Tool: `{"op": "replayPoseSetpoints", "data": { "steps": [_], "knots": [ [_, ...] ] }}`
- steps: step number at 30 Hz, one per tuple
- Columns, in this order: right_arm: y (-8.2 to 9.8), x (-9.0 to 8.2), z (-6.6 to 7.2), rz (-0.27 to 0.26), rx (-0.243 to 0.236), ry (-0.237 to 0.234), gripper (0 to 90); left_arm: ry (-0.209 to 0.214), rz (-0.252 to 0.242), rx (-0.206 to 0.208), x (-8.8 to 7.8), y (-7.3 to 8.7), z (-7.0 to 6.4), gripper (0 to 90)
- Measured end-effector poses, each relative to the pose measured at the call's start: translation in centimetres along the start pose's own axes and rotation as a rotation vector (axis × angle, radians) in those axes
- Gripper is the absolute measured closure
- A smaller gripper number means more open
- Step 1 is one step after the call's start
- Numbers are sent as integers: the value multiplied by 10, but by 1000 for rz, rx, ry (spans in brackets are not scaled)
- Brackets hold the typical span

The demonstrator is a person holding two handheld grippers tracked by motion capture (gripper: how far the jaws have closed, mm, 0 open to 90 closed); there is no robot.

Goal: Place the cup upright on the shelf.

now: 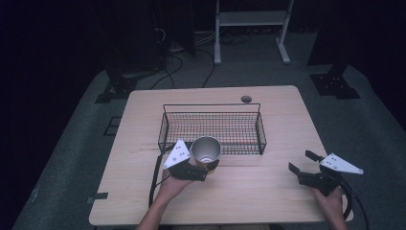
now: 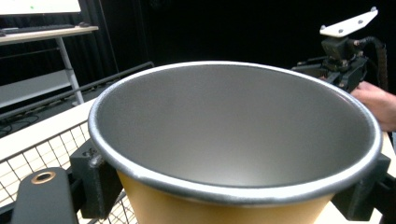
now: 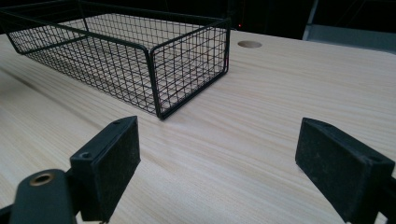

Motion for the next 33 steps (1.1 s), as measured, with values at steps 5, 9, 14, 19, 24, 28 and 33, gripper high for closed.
{"op": "replayPoseSetpoints", "data": {
  "steps": [5, 9, 14, 19, 24, 28, 33],
  "knots": [
    [0, 0, 0, 0, -1, 0, 129, 14, -1, 8, 2, -9, 4, 136],
    [0, 0, 0, -1, 1, -2, 129, 24, 4, 15, 5, -16, 7, 136],
    [0, 0, 0, -1, 0, -1, 129, 29, 1, 21, 8, -25, 12, 136],
    [0, 0, 0, -1, 0, -2, 129, 32, 3, 31, 11, -34, 16, 136],
    [0, 0, 0, -3, 1, -3, 129, 33, 3, 40, 12, -40, 18, 136],
    [0, 0, 0, -2, 1, -2, 129, 36, 0, 43, 14, -46, 20, 136],
    [0, 0, 0, -1, 1, -2, 129, 36, 0, 40, 19, -54, 27, 137]
  ]
}}
Point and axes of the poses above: each handheld gripper's, and its own axes: x roughly forward along the jaws, y roughly out of its underside, z roughly to its left, the point moved 4 cm from there along x, roughly forward along the jaws, and after that the axes turned 11 degrees about z, right-handed, at the moved point
